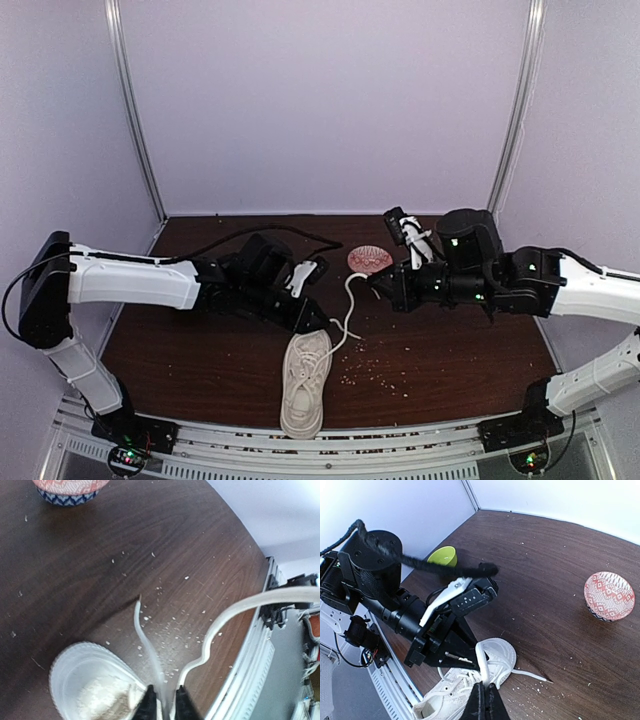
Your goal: Tie the shoes
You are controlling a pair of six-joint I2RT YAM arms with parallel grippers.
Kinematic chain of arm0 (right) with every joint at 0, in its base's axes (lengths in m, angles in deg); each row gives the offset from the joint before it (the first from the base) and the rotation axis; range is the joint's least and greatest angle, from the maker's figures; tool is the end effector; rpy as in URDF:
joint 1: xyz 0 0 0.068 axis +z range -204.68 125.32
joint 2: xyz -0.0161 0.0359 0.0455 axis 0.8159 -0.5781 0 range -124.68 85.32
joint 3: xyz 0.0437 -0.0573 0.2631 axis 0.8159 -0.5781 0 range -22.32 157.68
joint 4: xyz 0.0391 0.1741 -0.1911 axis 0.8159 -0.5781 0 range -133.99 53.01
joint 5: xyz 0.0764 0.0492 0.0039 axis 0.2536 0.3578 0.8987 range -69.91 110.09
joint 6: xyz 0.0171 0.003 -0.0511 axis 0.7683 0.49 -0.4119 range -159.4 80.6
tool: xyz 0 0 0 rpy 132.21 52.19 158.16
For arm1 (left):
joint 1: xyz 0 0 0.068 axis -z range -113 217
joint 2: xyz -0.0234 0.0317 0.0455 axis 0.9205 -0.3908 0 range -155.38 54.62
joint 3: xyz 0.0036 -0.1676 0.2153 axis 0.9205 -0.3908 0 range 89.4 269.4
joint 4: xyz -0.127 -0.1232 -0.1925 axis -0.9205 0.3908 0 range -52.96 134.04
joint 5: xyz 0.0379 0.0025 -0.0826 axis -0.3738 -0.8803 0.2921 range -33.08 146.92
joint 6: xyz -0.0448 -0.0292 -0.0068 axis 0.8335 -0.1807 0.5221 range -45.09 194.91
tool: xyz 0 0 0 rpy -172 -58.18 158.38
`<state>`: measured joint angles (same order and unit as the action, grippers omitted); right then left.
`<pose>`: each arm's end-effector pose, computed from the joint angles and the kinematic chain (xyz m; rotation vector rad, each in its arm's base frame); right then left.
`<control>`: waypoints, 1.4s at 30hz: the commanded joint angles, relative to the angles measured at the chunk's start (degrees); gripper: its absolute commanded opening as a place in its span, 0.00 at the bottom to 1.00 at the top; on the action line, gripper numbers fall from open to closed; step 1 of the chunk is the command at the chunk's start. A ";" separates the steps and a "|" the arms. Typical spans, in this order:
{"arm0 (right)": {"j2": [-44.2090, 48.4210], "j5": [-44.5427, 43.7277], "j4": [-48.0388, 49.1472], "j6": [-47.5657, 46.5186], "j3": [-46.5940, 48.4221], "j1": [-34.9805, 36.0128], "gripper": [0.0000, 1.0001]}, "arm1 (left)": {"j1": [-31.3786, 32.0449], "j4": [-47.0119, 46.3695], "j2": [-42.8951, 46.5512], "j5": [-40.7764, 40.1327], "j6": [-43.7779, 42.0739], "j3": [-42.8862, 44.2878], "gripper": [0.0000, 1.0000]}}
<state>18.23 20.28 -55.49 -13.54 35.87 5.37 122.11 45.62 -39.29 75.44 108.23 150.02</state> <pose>0.1327 0.2305 0.3275 -0.6436 2.0856 0.9070 0.1943 -0.2986 0.2207 0.6614 2.4576 -1.0873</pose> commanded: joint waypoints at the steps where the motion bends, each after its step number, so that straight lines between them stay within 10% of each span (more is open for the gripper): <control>1: -1.42 -1.00 2.51 0.04 2.71 0.18 0.00 | -0.18 -3.43 0.18 2.94 0.23 -1.53 0.26; 8: -3.66 -0.10 3.41 -0.25 2.93 0.24 0.00 | -0.18 -0.15 5.41 0.85 1.49 -6.21 0.64; 42: -12.25 -6.15 4.91 0.02 13.99 -0.43 0.00 | 0.17 -17.90 4.84 8.26 1.94 -11.53 0.61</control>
<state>4.84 17.66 -50.49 -14.02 48.33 5.39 122.13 34.32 -38.24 83.64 111.03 140.82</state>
